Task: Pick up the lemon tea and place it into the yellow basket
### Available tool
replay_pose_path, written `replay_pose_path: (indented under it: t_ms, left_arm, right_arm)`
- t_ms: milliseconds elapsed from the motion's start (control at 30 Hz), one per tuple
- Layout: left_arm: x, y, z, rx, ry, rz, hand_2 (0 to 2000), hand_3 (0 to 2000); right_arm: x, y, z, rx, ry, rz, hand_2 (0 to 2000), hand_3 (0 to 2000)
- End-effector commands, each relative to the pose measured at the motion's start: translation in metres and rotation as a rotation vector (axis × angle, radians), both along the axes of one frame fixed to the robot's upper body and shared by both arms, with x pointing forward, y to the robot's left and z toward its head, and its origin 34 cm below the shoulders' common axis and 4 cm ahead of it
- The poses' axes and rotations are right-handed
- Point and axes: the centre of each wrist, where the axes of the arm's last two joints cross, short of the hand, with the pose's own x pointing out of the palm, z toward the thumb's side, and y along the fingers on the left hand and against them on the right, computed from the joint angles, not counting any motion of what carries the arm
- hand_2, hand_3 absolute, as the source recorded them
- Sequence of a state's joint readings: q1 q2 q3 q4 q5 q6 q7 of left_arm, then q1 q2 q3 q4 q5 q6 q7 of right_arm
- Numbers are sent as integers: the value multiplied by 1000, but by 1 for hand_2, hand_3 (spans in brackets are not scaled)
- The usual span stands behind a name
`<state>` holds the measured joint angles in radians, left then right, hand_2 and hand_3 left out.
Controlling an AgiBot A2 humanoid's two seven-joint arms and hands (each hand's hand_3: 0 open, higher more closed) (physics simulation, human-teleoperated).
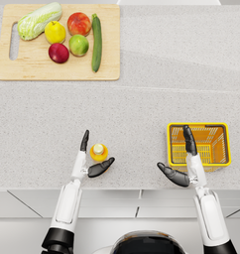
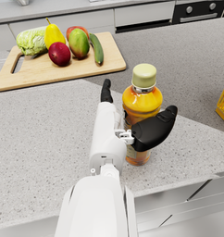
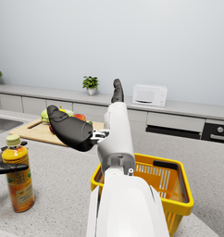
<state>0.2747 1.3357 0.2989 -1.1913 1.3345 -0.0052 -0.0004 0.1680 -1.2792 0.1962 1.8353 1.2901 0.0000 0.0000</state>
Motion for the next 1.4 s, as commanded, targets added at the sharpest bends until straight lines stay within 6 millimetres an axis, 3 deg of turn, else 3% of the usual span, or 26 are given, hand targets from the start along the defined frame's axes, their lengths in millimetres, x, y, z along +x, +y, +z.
replay_pose_path:
  t_ms: [33,133,167,200,333,400,533,600,700,867,1100,1133,1167,1300,1333,1367,1400]
  left_arm:
    - [9,-6,1,-6,5,-3,0,0]
    - [13,-8,0,-16,13,4,0,0]
    - [16,-6,-2,-20,23,19,1361,327]
    - [15,-6,-3,-24,26,11,2000,653]
    - [10,-10,0,-42,16,-82,2000,1960]
    - [8,-12,13,-55,-40,-72,2000,2000]
    - [11,-37,101,-143,-356,-166,2000,2000]
    - [13,-51,135,-186,-469,-202,2000,2000]
    - [13,-69,169,-237,-580,-249,2000,2000]
    - [2,-106,179,-263,-606,-380,2000,2000]
    - [-9,-124,168,-209,-569,-467,2000,2000]
    - [-9,-124,168,-201,-570,-462,2000,2000]
    - [-9,-123,167,-189,-571,-461,2000,2000]
    - [-10,-114,169,-166,-594,-463,2000,2000]
    - [-12,-113,170,-164,-604,-469,639,1673]
    - [-16,-109,172,-167,-617,-445,0,1347]
    - [-17,-104,172,-166,-619,-415,0,1020]
  right_arm:
    - [1,1,0,4,0,-1,0,0]
    - [1,3,-1,10,4,3,0,0]
    - [0,3,-1,11,3,4,0,0]
    - [0,4,0,15,-1,6,0,0]
    - [0,8,-4,19,15,17,0,0]
    - [0,10,-5,23,19,22,0,0]
    - [7,41,-11,35,49,114,0,0]
    - [9,55,-18,32,79,153,0,0]
    - [15,69,-18,42,91,183,0,0]
    - [32,95,-12,-49,42,183,0,0]
    - [46,113,17,-106,-69,157,0,0]
    - [44,111,17,-113,-75,156,1361,327]
    - [44,110,18,-136,-81,191,2000,653]
    - [43,109,14,-223,-82,311,2000,1960]
    - [43,109,16,-239,-91,342,2000,2000]
    - [43,106,20,-245,-106,353,2000,2000]
    - [45,102,24,-252,-116,363,2000,2000]
